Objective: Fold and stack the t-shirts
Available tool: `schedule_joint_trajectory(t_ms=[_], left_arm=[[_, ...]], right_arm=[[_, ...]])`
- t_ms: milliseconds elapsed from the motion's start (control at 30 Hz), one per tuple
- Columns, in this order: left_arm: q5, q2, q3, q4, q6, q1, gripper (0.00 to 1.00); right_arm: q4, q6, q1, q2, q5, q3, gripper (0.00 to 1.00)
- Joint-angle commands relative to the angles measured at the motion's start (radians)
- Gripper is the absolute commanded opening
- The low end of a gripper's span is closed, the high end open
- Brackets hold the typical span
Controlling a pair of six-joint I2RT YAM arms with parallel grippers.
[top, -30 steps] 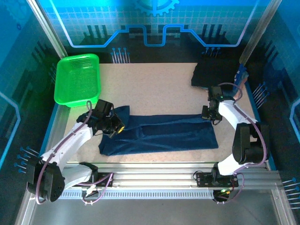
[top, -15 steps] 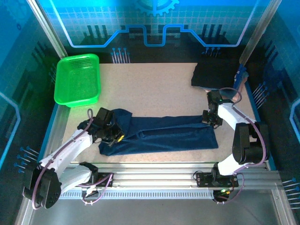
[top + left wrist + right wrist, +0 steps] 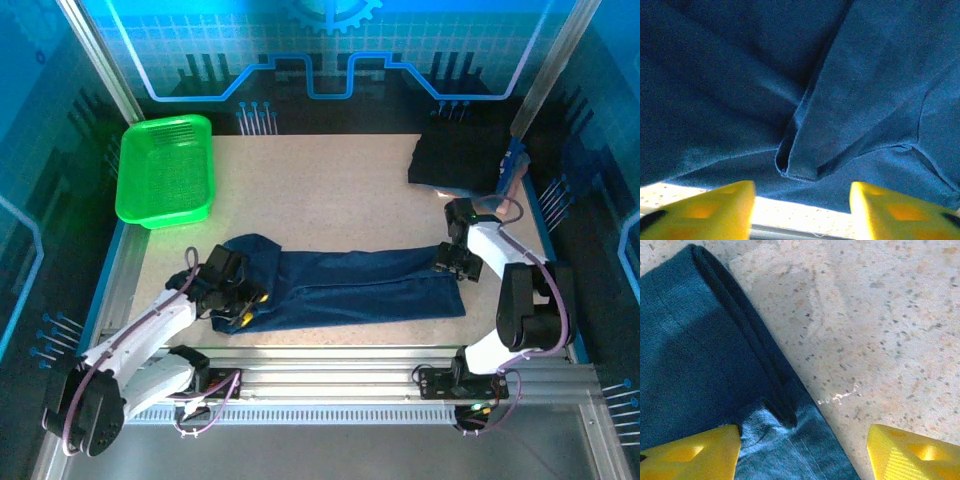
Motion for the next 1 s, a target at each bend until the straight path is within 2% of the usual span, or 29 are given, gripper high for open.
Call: schedule_joint_trajectory(t_ms=[0, 100, 200, 400, 500, 567, 667, 833, 967], left_arm=[[-0.047, -0.02, 0.11, -0.093, 0.022, -0.015, 0.7], [-0.103, 0.005, 0.224, -0.122, 0.069, -0.013, 0.8], [-0.144, 0.1, 0.36, -0.142, 0.16, -0.003, 0.86], [-0.084, 0.384, 0.572, -0.126, 0.373, 0.058, 0.87], [-0.106, 0.563, 0.724, -0.244, 0.513, 0.059, 0.85], [-0.166, 0.65, 0.792, -0.325, 0.562, 0.059, 0.8], [-0.212, 0.637, 0.746, -0.312, 0.562, 0.069, 0.79], [-0.147, 0.584, 0.594, -0.182, 0.527, 0.163, 0.75], [-0.093, 0.612, 0.573, -0.124, 0.543, 0.213, 0.61]], right_arm=[[-0.053, 0.043, -0.006, -0.135, 0.009, 0.027, 0.71], [0.033, 0.013, 0.0, -0.267, -0.125, 0.006, 0.74], [0.14, -0.015, 0.018, -0.333, -0.257, -0.013, 0.85], [0.164, -0.074, 0.077, -0.178, -0.394, 0.033, 0.84], [0.198, -0.072, 0.12, -0.138, -0.407, 0.022, 0.85], [0.205, -0.074, 0.136, -0.118, -0.418, 0.023, 0.85], [0.202, -0.1, 0.153, -0.109, -0.427, 0.029, 0.86], [0.233, -0.129, 0.159, -0.132, -0.462, 0.007, 0.88], [0.237, -0.137, 0.162, -0.129, -0.468, 0.005, 0.89]])
